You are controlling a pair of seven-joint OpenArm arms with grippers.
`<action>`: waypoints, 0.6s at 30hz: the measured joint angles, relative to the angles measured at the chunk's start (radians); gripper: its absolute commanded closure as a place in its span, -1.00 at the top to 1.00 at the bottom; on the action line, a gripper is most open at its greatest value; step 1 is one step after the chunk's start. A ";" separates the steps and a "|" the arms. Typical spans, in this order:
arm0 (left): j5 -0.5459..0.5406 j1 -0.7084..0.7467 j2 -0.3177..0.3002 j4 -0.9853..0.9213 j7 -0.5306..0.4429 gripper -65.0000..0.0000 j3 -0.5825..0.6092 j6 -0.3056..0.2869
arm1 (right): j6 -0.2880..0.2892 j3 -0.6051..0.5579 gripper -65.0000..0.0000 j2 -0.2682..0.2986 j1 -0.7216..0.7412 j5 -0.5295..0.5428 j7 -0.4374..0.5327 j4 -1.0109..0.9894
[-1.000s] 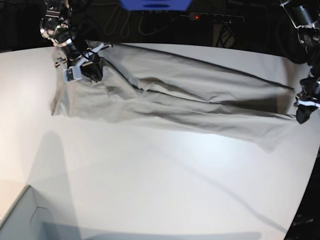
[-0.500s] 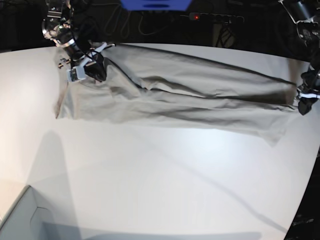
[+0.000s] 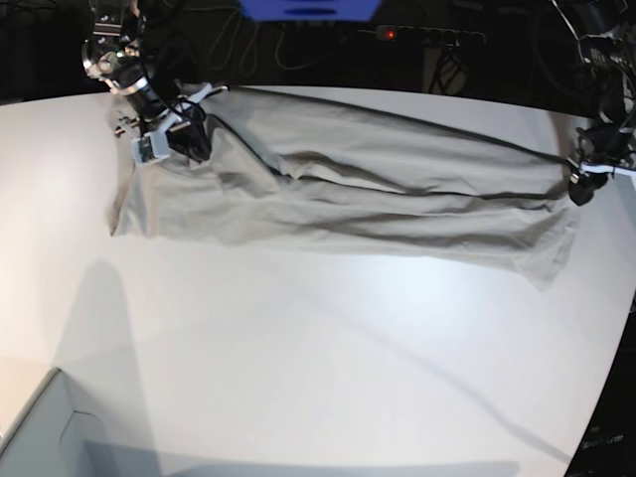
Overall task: Layout the t-shirt on the table in an organized manner, then fold the t-shirt properly
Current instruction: 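Lay the stretched strip flat with both grippers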
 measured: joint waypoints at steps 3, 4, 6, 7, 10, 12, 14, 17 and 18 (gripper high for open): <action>-0.003 0.000 0.000 0.000 0.000 0.23 -0.003 0.000 | 0.002 0.005 -1.00 0.017 0.018 0.001 0.005 -0.046; -0.003 0.000 0.000 0.000 0.000 0.28 -0.003 0.000 | 0.001 0.003 -1.00 0.027 0.029 0.003 0.005 -0.070; 0.000 0.000 0.000 0.014 0.001 0.32 -0.003 0.000 | 0.000 0.003 -1.00 0.051 0.042 0.010 0.020 -0.099; 0.002 0.000 -0.001 0.032 0.003 0.32 -0.003 0.000 | 0.000 0.003 -1.00 0.064 0.044 0.018 0.029 -0.111; -0.005 -0.003 -0.013 0.073 -0.003 0.32 -0.004 0.000 | 0.000 0.025 -1.00 0.080 0.053 0.019 0.034 -0.123; -0.010 -0.007 -0.015 0.078 -0.008 0.32 -0.005 0.000 | 0.000 0.056 -1.00 0.081 0.075 0.011 0.018 -0.127; -0.002 -0.020 -0.012 0.071 0.006 0.32 0.000 0.000 | 0.000 0.081 -1.00 0.082 0.100 0.002 0.003 -0.128; 0.007 -0.048 -0.011 0.069 -0.002 0.32 0.028 0.004 | -0.001 0.088 -1.00 0.091 0.125 0.000 0.003 -0.128; 0.005 -0.056 -0.010 0.069 -0.005 0.32 0.054 0.004 | 0.000 0.088 -1.00 0.090 0.132 0.000 0.002 -0.129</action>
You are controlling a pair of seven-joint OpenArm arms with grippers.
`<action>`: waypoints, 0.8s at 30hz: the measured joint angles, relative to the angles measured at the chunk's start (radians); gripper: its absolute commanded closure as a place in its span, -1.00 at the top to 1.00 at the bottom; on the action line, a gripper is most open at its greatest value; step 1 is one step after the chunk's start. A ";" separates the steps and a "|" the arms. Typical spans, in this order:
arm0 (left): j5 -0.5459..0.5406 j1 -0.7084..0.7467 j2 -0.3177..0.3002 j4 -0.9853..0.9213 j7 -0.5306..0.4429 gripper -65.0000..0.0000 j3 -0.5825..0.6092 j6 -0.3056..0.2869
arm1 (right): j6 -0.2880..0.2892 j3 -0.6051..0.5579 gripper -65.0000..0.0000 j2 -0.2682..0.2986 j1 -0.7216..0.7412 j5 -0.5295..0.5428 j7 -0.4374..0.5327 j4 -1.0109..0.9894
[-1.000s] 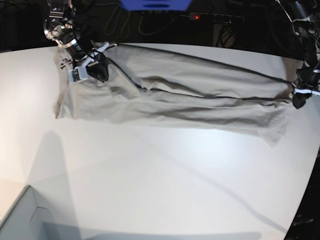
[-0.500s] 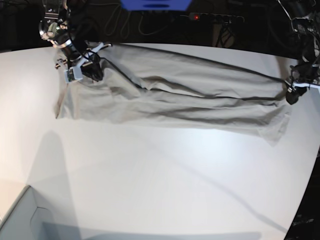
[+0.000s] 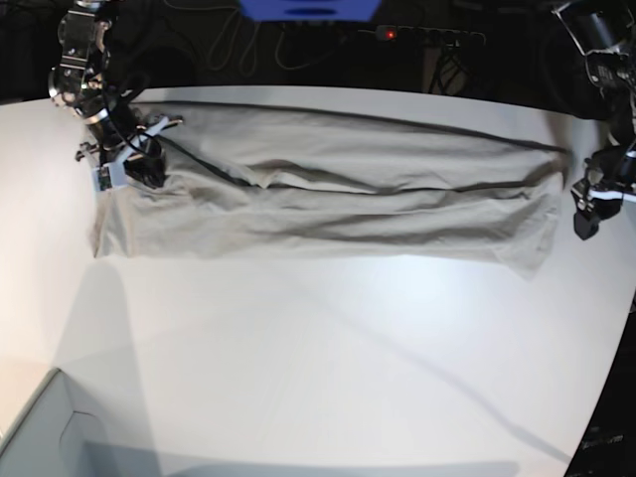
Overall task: Layout the t-shirt on the table in an organized manner, then fold the t-shirt properly
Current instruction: 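Lay the stretched strip flat with both grippers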
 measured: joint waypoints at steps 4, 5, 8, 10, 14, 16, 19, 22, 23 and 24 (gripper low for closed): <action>0.000 -0.018 0.037 0.000 0.008 0.32 0.105 -0.001 | 0.000 -0.003 -1.00 0.001 0.025 -0.056 -0.050 0.000; 0.000 -0.018 0.051 0.000 0.008 0.32 0.107 -0.001 | 0.002 -0.003 -1.00 0.002 0.033 -0.078 -0.061 0.000; 0.001 -0.010 0.066 0.000 0.006 0.32 0.106 0.000 | 0.000 -0.003 -1.00 0.005 0.047 -0.084 -0.067 0.000; 0.000 -0.006 0.063 0.000 0.003 0.32 0.102 0.004 | 0.001 -0.003 -1.00 0.005 0.044 -0.087 -0.068 0.000; -0.003 -0.006 0.061 -0.008 0.002 0.32 0.077 0.002 | 0.001 -0.002 -1.00 0.005 0.042 -0.087 -0.067 0.000; -0.004 -0.020 0.059 -0.054 -0.005 0.32 0.037 0.003 | 0.001 -0.002 -1.00 0.005 0.042 -0.087 -0.067 0.000; 0.011 -0.053 0.023 -0.166 0.005 0.32 0.030 0.010 | 0.001 -0.002 -1.00 0.005 0.048 -0.088 -0.070 -0.001; -0.008 -0.085 -0.003 -0.240 -0.031 0.32 0.066 0.006 | 0.000 -0.002 -1.00 0.005 0.059 -0.090 -0.073 -0.001; -0.015 -0.091 -0.005 -0.251 -0.033 0.32 0.080 0.006 | 0.000 -0.002 -1.00 0.005 0.061 -0.089 -0.074 -0.001; -0.019 -0.095 -0.005 -0.260 -0.042 0.32 0.095 0.002 | 0.001 -0.002 -1.00 0.005 0.061 -0.090 -0.074 -0.001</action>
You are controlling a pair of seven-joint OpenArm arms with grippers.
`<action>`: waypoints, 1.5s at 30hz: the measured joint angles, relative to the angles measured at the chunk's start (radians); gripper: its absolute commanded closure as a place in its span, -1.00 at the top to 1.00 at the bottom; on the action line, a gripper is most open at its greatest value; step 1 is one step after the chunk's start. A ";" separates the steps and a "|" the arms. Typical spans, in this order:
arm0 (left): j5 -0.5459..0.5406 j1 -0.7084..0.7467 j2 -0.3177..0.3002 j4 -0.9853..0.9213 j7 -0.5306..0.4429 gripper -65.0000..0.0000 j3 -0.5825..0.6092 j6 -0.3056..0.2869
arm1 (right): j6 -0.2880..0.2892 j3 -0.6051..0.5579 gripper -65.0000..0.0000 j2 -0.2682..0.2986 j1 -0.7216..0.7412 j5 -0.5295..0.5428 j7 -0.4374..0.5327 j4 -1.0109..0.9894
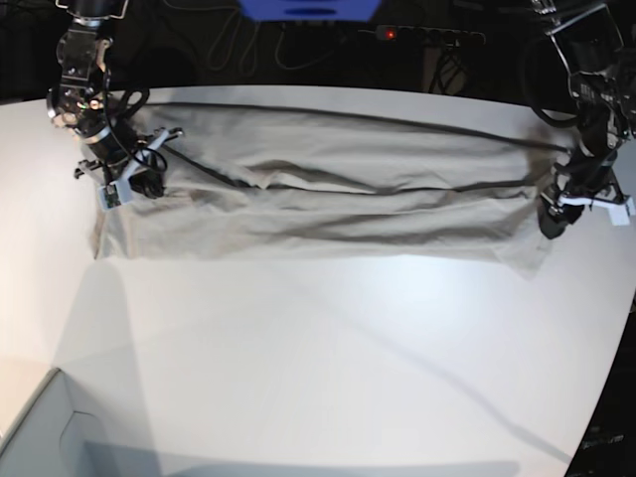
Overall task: Layout the t-shirt on the table in an organized manner, then fold the t-shirt properly
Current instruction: 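Lay the stretched strip flat with both grippers, then fold the strip end held by the left gripper toward the right gripper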
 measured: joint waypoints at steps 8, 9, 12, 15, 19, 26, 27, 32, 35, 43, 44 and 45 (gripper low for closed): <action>-0.011 0.004 -0.002 -0.004 -0.017 -0.12 0.106 -0.015 | 0.000 0.000 -1.00 0.000 -0.003 0.000 0.000 0.000; -0.009 0.004 0.000 -0.008 -0.012 -0.38 0.106 -0.015 | 0.000 0.000 -1.00 -0.001 -0.003 0.000 0.000 0.000; -0.007 0.016 0.004 -0.005 0.010 -1.00 0.106 -0.017 | 0.000 0.000 -1.00 0.000 -0.003 0.000 0.000 0.000; -0.009 0.030 0.005 0.026 0.023 -0.97 0.106 -0.016 | 0.000 0.000 -1.00 0.000 -0.003 0.000 0.000 0.000; 0.014 0.093 0.021 0.243 0.052 -1.00 0.108 0.001 | -0.001 0.003 -1.00 0.000 0.015 0.020 0.032 -0.065; 0.017 0.219 0.136 0.750 0.051 -1.00 0.121 -0.008 | -0.001 0.005 -1.00 0.002 0.033 0.023 0.042 -0.089; 0.020 0.235 0.166 0.801 0.050 -1.00 0.126 -0.012 | -0.001 0.005 -1.00 0.002 0.033 0.023 0.045 -0.089; 0.142 0.267 0.244 0.881 0.050 -1.00 0.239 0.006 | -0.001 0.004 -1.00 0.002 0.034 0.022 0.043 -0.089; 0.278 0.257 0.314 0.838 0.038 -1.00 0.317 0.005 | -0.002 0.003 -1.00 0.002 0.033 0.022 0.043 -0.089; 0.488 0.177 0.461 0.689 0.042 -1.00 0.402 0.002 | -0.001 0.003 -1.00 0.002 0.033 0.023 0.046 -0.089; 0.488 0.164 0.459 0.675 0.036 -1.00 0.413 0.000 | -0.001 0.003 -1.00 0.003 0.033 0.023 0.045 -0.089; 0.492 0.153 0.458 0.662 0.037 -1.00 0.422 0.000 | -0.001 0.003 -1.00 0.002 0.033 0.023 0.045 -0.089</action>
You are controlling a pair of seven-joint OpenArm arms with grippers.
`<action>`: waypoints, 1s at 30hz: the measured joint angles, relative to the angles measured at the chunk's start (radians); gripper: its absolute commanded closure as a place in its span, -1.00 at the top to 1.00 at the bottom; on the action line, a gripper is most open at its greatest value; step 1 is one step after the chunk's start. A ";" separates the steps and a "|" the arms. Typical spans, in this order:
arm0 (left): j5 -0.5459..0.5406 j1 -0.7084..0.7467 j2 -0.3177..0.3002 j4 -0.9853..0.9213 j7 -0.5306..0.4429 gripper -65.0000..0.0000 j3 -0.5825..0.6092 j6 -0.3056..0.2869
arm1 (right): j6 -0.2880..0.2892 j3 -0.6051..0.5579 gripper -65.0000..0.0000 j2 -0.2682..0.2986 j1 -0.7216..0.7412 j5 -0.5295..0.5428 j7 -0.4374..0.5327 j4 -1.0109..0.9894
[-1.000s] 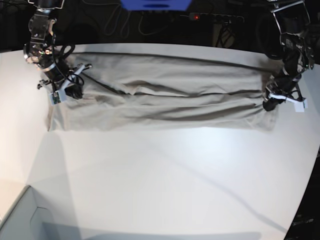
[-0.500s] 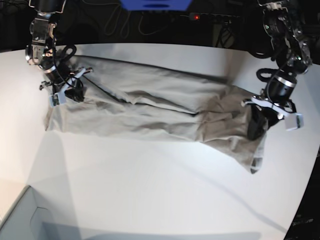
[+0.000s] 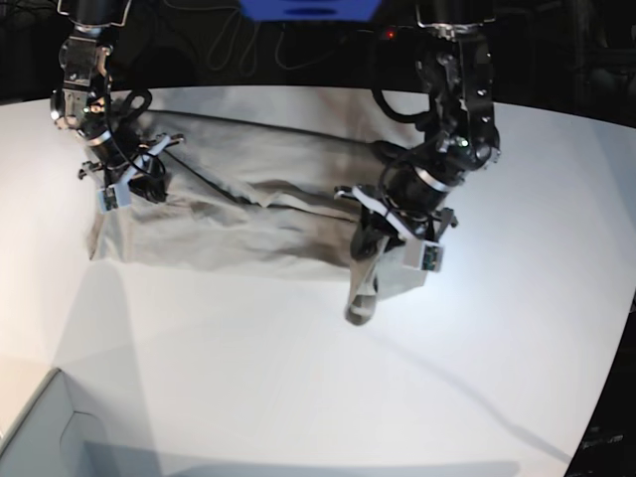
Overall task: Layout the t-shirt on the table in an organized manner, then fold the t-shirt properly
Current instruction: 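Fold the strip end held by the left gripper toward the right gripper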
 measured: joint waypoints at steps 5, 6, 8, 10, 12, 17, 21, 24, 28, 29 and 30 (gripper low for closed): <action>0.010 -0.024 -0.005 -0.059 0.002 -1.00 0.071 0.007 | 0.000 0.000 -1.00 0.000 -0.003 0.000 0.000 0.000; 0.009 -0.031 -0.004 -0.079 0.003 -1.00 0.083 0.005 | 0.000 0.000 -1.00 0.000 -0.005 0.002 0.001 0.000; 0.011 -0.041 -0.004 -0.116 0.003 -1.00 0.093 0.004 | 0.000 0.000 -1.00 0.000 -0.005 0.004 0.001 0.000; 0.011 -0.040 -0.005 -0.130 0.003 -1.00 0.102 0.005 | 0.000 0.000 -1.00 0.000 -0.005 0.004 0.000 0.000; 0.011 -0.038 -0.005 -0.137 0.003 -1.00 0.109 0.005 | 0.000 0.000 -1.00 0.000 -0.005 0.004 0.000 0.000; 0.011 -0.038 -0.005 -0.138 0.003 -0.98 0.113 0.005 | 0.000 0.000 -1.00 0.000 -0.005 0.004 0.000 0.000; 0.011 -0.038 -0.010 -0.138 0.003 -0.98 0.163 0.008 | 0.000 0.000 -1.00 0.000 -0.005 0.004 0.001 0.000; 0.011 -0.038 -0.005 -0.138 0.005 -0.92 0.201 0.007 | 0.000 0.000 -1.00 0.000 -0.005 0.004 0.001 0.000; 0.011 -0.039 -0.005 -0.138 0.008 -0.50 0.204 0.008 | 0.000 0.000 -1.00 0.000 -0.005 0.004 0.001 0.000; 0.011 -0.039 -0.007 -0.138 0.008 -0.40 0.204 0.008 | 0.000 0.000 -1.00 0.000 -0.005 0.004 0.000 0.000; 0.008 -0.039 -0.008 -0.138 0.008 -0.32 0.204 0.008 | 0.000 0.000 -1.00 0.000 -0.005 0.003 0.000 0.000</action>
